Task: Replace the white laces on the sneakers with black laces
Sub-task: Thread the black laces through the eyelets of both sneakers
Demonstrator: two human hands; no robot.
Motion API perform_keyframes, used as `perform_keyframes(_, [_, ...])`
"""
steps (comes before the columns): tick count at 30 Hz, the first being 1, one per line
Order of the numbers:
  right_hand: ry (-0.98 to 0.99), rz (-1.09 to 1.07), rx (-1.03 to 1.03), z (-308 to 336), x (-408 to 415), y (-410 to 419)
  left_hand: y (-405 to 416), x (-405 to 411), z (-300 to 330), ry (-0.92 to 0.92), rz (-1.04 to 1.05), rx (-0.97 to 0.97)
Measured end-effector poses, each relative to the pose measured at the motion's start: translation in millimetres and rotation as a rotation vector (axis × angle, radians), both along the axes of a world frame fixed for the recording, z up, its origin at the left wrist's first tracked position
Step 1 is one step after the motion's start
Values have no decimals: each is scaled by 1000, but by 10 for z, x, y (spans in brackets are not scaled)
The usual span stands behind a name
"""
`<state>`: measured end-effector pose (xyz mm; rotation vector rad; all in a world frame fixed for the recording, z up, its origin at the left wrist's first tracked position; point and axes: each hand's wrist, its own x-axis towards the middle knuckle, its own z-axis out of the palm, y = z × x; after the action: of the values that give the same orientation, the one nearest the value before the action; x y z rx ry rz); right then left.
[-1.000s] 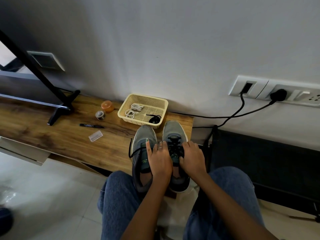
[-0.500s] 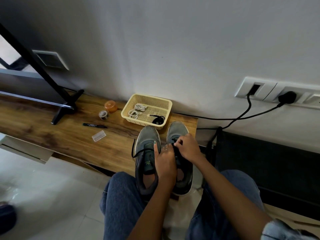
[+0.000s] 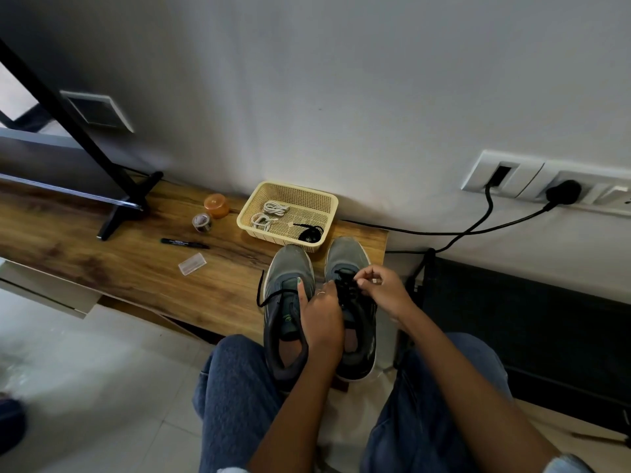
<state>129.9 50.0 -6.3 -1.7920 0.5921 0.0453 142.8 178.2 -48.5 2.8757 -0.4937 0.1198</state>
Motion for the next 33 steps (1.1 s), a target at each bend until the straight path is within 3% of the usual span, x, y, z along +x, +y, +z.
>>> perform_keyframes(3, [14,-71,-105,-23,-27,5,-3,-12,22,52,8,-34])
perform_keyframes(9, [-4,74,-239,-7,-181,133,39,-61,231,149,-1,-216])
perform_keyframes(17, [-36,80,-493,-237,-457,272,201,4,438,461,-65,-583])
perform_keyframes(20, [-44,52,-570,-255,-484,335,157,69,471,445,-71,-505])
perform_keyframes(27, [-72,-18,-677,-262,-528,448,1,219,666,398,-117,-108])
perform_keyframes(33, [-60,-55,-689,-279,-523,482,-37,214,660,428,-76,-180])
